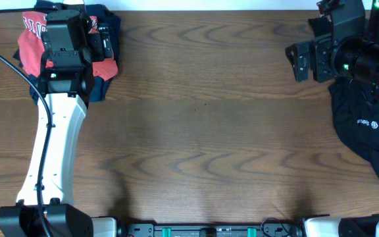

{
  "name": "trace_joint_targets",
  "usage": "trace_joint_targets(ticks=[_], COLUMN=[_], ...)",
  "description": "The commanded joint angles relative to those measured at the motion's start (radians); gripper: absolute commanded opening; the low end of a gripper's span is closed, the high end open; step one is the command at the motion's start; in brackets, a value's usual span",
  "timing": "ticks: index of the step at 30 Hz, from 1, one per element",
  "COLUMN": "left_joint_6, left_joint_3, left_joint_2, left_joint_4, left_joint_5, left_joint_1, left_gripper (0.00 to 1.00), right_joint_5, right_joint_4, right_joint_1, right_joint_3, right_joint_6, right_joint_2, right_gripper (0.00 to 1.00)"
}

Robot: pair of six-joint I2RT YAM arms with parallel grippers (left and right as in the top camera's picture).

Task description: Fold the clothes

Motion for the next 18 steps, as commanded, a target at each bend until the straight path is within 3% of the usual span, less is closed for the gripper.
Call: trace_joint_targets(ticks=[1, 7, 18], left_joint_6=[-0.013, -0.013, -0.013], left_joint_3=[-0.003, -0.003, -0.003], left_joint_2=[-0.005, -0.005, -0.005], left_joint_4=[-0.003, -0.003, -0.003], left_joint_5=[-0.007, -0.007, -0.007], left_joint_1=[0.002, 0.002, 0.002], left_gripper=[0.98, 0.98, 0.98], right_joint_5=[0.046, 0.046, 0.034], right_joint_4=[0.013, 0.222, 0.708], right_joint_1=[-0.003, -0.004, -0.023], right_joint_3=[-0.060, -0.317, -1.109], right_joint_6=[-0.005, -0.056, -0.101], right_joint_2=[-0.033, -0.177, -0.624], right_gripper=[0.99, 0.99, 0.99])
